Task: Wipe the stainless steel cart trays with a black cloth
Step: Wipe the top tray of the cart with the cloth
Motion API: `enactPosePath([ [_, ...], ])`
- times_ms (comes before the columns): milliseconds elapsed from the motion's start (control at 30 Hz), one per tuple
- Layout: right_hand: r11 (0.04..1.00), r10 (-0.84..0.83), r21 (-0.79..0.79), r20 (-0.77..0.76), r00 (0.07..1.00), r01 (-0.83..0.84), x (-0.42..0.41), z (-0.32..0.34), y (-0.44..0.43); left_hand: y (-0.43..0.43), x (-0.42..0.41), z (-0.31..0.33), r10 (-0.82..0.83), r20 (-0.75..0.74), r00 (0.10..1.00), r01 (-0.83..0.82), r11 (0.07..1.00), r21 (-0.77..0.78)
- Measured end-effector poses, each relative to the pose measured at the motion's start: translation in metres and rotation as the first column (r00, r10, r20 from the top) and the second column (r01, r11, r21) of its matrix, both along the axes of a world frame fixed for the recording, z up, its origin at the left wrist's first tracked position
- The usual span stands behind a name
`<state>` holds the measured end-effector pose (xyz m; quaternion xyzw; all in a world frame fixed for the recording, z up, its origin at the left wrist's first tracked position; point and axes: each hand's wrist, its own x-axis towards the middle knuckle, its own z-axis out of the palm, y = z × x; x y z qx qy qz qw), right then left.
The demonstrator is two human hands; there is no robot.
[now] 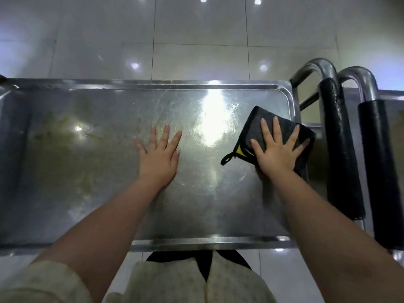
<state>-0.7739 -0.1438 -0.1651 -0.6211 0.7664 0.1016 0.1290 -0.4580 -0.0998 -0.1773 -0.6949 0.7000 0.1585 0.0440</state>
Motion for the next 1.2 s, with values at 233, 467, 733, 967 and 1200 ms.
enactPosePath([
  [233, 0.819, 0.568, -0.002, 0.139, 0.811, -0.574, 0.144, 0.001, 0.072, 0.007, 0.026, -0.001, 0.08, 0.016, 0.997, -0.08, 0.997, -0.002],
  [467, 0.977, 0.213, -0.044, 0.051, 0.976, -0.211, 0.028, -0.007, 0.054, 0.007, 0.028, -0.008, 0.045, 0.035, 0.998, -0.045, 0.999, -0.011],
  [733, 0.963, 0.268, 0.001, 0.083, 0.96, -0.269, 0.097, -0.005, 0.095, 0.006, 0.023, -0.014, 0.047, 0.04, 0.998, -0.045, 0.998, -0.035],
  [967, 0.848, 0.531, -0.068, 0.104, 0.841, -0.526, 0.11, -0.008, 0.11, 0.008, 0.028, -0.015, 0.038, 0.01, 0.999, -0.038, 0.997, -0.073],
  [1200, 1.0, -0.001, 0.011, 0.021, 1.0, 0.001, 0.006, 0.001, 0.1, 0.005, 0.019, -0.017, 0.044, -0.006, 0.999, -0.044, 0.996, -0.074],
])
